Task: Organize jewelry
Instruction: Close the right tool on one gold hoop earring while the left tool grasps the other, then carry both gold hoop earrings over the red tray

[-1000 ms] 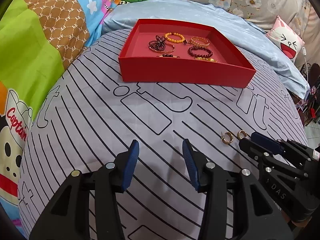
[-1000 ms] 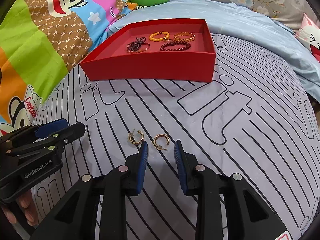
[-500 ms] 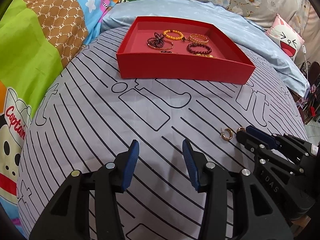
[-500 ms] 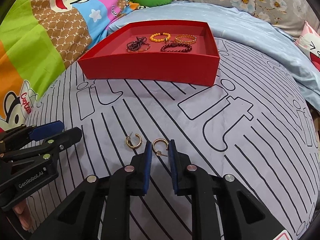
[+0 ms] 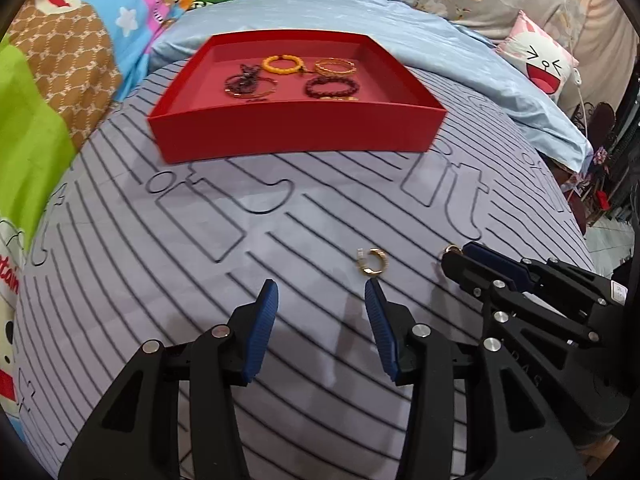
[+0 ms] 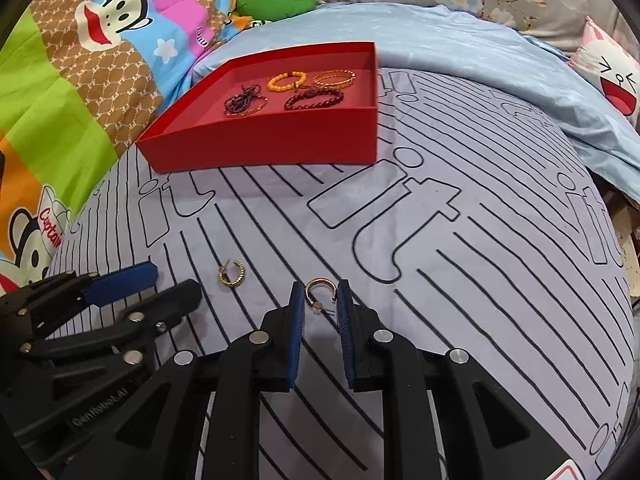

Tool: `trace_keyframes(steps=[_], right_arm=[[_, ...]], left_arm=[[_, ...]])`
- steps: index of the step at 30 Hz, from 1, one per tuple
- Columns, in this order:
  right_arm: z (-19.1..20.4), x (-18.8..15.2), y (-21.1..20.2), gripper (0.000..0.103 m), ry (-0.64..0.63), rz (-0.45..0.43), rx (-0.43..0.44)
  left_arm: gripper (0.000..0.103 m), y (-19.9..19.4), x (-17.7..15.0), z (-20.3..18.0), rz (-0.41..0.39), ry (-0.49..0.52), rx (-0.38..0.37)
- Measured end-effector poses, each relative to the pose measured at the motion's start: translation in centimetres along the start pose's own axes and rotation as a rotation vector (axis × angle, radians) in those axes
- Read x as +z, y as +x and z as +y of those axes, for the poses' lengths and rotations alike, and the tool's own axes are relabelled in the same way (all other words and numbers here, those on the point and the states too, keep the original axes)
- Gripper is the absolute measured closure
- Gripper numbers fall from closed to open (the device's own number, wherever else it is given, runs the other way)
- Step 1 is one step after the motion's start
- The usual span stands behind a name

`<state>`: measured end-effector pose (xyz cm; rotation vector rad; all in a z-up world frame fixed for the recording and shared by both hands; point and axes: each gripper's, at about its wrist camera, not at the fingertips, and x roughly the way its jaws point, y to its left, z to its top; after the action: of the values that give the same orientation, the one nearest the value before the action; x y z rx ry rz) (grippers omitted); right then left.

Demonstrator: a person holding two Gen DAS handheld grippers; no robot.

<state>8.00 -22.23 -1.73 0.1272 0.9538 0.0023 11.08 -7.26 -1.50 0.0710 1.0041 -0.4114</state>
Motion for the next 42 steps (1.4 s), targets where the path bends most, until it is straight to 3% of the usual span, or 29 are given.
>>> trace_keyframes(steps=[15,23,33,42], right_arm=[[-1.3,0.1,-0.4,0.087,0.039,-0.007,0.001],[-1.2,0.0,-0.4,0.087,0.040,-0.003,0.002],[-0.4,0.1,-1.1,0.087,0.032,-0.016,0.019],[0.6,3.2,-3.4,0.087,0.015,-0.084,0.057]], left_arm=[[0.065,1.9,0.9,-1.6,-0.004,0.015,-0.003],[0.085,2.1,0.9,-2.8,-0.009,0.062,0.008],[0.085,1.4,1.0,-1.8,0.020,0.023,-0.021],[0.085,-1.8,3.6,0.0,-0.036,-0.021,-0.024]])
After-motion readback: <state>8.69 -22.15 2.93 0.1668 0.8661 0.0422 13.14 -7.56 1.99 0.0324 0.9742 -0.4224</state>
